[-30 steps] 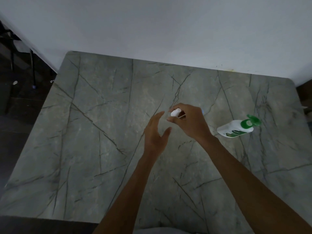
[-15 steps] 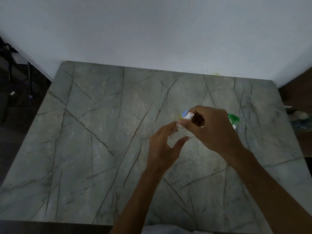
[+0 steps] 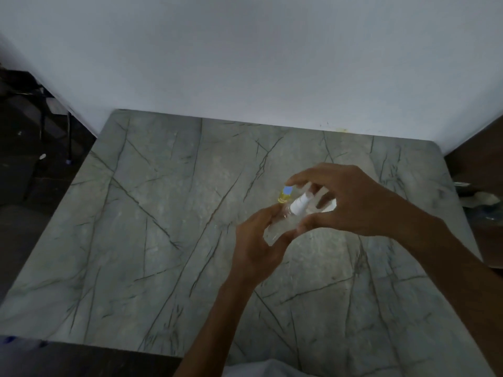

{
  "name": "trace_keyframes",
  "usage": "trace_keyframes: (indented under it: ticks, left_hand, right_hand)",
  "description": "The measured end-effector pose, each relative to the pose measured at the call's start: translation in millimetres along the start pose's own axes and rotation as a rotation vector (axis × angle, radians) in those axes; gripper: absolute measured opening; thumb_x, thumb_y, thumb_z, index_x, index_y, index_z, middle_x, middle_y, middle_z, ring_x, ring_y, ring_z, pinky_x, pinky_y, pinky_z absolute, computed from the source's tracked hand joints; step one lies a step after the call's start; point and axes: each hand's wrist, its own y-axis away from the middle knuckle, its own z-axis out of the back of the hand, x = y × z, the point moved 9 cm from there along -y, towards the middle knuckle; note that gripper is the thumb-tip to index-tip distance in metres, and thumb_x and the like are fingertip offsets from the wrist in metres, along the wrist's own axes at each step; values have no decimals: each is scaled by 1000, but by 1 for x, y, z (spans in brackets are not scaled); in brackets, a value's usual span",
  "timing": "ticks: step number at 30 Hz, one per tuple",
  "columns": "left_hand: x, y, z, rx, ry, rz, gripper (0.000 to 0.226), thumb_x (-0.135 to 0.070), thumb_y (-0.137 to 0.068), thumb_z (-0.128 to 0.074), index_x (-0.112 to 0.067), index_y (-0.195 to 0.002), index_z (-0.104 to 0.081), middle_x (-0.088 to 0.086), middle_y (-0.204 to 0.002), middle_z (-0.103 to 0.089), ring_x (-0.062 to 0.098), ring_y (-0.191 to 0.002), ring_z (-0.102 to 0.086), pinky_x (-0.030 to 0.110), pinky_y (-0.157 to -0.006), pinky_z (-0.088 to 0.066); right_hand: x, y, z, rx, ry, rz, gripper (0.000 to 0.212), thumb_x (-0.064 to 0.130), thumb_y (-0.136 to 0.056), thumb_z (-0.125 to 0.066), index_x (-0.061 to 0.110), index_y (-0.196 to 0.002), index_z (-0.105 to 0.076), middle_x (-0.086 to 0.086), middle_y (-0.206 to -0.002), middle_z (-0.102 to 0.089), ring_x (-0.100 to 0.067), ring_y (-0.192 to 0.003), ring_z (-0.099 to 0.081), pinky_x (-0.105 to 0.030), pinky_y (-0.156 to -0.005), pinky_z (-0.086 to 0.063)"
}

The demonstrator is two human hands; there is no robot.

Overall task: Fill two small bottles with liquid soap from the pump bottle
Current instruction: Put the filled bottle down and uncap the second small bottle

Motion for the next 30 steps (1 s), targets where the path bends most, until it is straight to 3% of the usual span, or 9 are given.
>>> trace_keyframes:
  ticks: [2, 5, 7, 12, 15, 17, 21, 26, 30]
  left_hand:
    - [-2, 2, -1, -11, -13, 6, 51, -41, -81, -75, -12, -121, -66, -8, -113, -69, 4, -99, -68, 18, -87, -55]
    - [-4, 6, -2, -25, -36, 3, 51, -44, -80, -72, -12, -119, -66, -13, -110, -66, 4, -96, -68, 18, -85, -56]
    - [0, 9, -2, -33, -25, 25, 50, -42, -80, -74, -11, -118, -66, -8, -111, -70, 5, -96, -68, 22, -84, -57]
    - [3, 14, -2, -41, -25, 53, 48, -36, -80, -77, -11, -119, -66, -5, -111, -71, 1, -98, -67, 16, -85, -54]
    - [4, 16, -2, -37, -41, 60, 47, -35, -79, -79, -12, -117, -67, -10, -109, -69, -2, -96, -65, 7, -84, -49]
    - [6, 18, -1, -31, -36, 76, 48, -35, -79, -80, -12, -118, -66, -6, -110, -70, -1, -98, -65, 9, -85, -50]
    - [7, 19, -1, -19, -45, 69, 50, -42, -81, -72, -12, -121, -65, -7, -113, -69, 0, -101, -65, 12, -87, -52]
    - [11, 20, 0, -7, -76, 85, 47, -34, -79, -80, -12, -119, -66, -8, -111, -69, -2, -98, -63, 5, -85, -47]
    - [14, 19, 2, -2, -55, 89, 47, -36, -80, -78, -14, -120, -65, -5, -113, -70, 0, -100, -65, 10, -87, -50]
  right_hand:
    - [4, 0, -5, -28, 163, 31, 56, 67, -65, -68, 27, -104, -67, 12, -86, -66, -1, -72, -61, -27, -64, -55]
    - [11, 3, -8, -51, 81, 132, 21, 34, -79, -74, 20, -95, -72, 9, -84, -70, -2, -75, -63, -30, -68, -54]
    - [12, 6, -12, -2, 0, 157, 32, 19, -75, -79, 20, -106, -69, 10, -99, -69, -1, -90, -63, -24, -78, -54]
    - [-1, 4, -14, -38, 79, 25, 57, 60, -62, -73, 26, -107, -69, 9, -94, -70, -3, -78, -64, -29, -68, -57]
    - [5, 3, -15, -43, 44, 103, 21, 32, -77, -76, 20, -95, -73, 9, -84, -71, -2, -73, -65, -31, -68, -56]
    - [8, 5, -19, 8, -15, 133, 29, 18, -75, -79, 21, -102, -70, 12, -95, -70, 0, -87, -64, -20, -77, -54]
    - [-2, 2, -23, -1, 63, 17, 64, 62, -61, -71, 28, -115, -65, 12, -102, -66, -2, -83, -63, -17, -70, -53]
    - [8, 2, -26, -10, 41, 102, 30, 27, -75, -79, 24, -103, -70, 9, -94, -70, -2, -82, -64, -25, -73, -56]
    - [1, 2, -30, 8, 40, -26, 59, 63, -64, -66, 27, -111, -67, 8, -95, -70, -3, -78, -66, -22, -70, -57]
